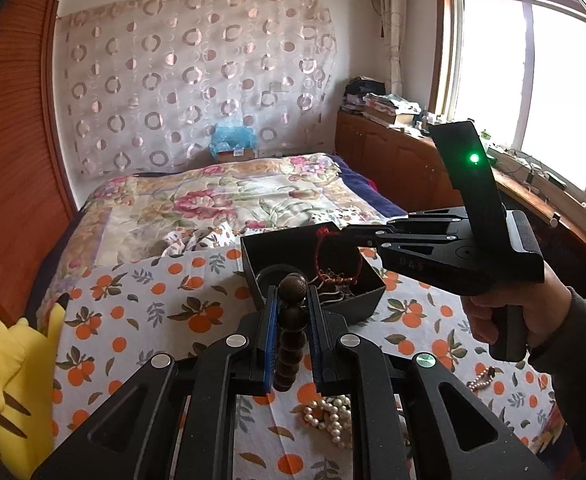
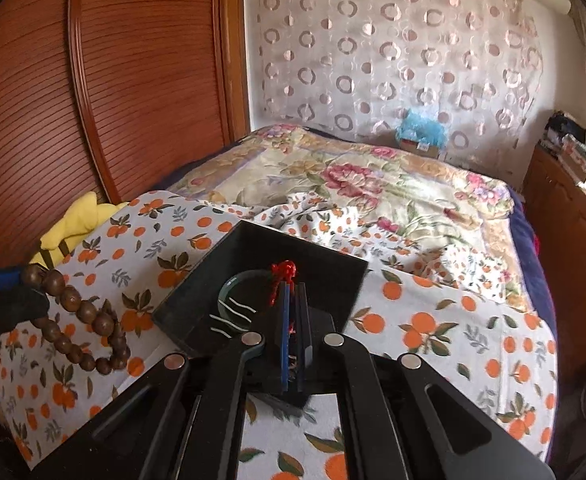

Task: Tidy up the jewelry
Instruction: 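Drop the red bracelet into the box while the left tool carries the bead bracelet over, then release the bead bracelet into the box with the left tool while the right tool returns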

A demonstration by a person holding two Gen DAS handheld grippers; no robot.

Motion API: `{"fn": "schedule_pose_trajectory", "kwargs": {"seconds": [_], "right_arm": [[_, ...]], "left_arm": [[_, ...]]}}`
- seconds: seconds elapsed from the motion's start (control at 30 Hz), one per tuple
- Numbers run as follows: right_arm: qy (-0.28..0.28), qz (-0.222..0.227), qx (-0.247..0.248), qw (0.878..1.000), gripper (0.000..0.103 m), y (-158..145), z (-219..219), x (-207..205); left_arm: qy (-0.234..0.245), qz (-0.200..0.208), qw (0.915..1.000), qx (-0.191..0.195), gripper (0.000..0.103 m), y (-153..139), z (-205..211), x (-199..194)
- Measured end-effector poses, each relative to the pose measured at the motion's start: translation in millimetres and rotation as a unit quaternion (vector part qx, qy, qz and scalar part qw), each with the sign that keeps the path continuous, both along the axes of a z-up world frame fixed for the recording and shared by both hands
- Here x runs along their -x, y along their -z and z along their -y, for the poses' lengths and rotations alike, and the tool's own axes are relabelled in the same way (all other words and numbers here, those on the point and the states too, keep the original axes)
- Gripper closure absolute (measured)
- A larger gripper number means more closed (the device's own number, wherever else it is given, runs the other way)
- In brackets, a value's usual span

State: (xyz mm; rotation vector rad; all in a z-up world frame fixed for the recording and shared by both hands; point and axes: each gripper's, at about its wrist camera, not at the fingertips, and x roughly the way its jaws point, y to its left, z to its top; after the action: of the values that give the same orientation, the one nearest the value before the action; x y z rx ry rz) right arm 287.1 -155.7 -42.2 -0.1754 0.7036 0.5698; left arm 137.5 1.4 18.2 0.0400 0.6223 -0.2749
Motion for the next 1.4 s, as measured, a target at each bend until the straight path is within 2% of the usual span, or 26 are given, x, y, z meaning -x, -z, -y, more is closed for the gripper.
{"fn": "schedule_pose_trajectory", "kwargs": {"seconds": [0.17,0.27,0.6,0.9,1.17,1.23,1.3,1.4], "right_arm": [[0.0,-0.014,-0.002,1.0,0.095,4,-2,-3],[0.0,-0.019,-0.007,1.0,0.088,6,4,-2],[0.016,-0.017,-0.01,1.0,0.088,13,45,22],[0.025,-0.021,-0.007,0.999,0.088,32,80,37],[0.02,-0.024,-0.004,1.0,0.088,41,88,51],[0.02,-0.024,-0.006,0.999,0.088,42,89,54],[0.02,-0.024,-0.009,0.999,0.088,42,91,58],[0.02,-0.021,-0.008,1.0,0.088,42,91,65]], "left_arm": [[-0.002,0.002,1.0,-0.006,0.091,-2,2,-9],[-0.003,0.001,1.0,-0.009,0.091,-3,4,-14],[-0.005,0.005,0.9991,-0.043,0.091,-13,28,-51],[-0.014,-0.018,0.9978,-0.062,0.091,0,47,-94],[-0.022,-0.025,0.9967,-0.074,0.091,8,58,-119],[-0.023,-0.026,0.9971,-0.068,0.088,10,57,-117],[-0.022,-0.024,0.9972,-0.068,0.078,11,56,-113],[-0.017,-0.023,0.9973,-0.068,0.077,13,53,-99]]}}
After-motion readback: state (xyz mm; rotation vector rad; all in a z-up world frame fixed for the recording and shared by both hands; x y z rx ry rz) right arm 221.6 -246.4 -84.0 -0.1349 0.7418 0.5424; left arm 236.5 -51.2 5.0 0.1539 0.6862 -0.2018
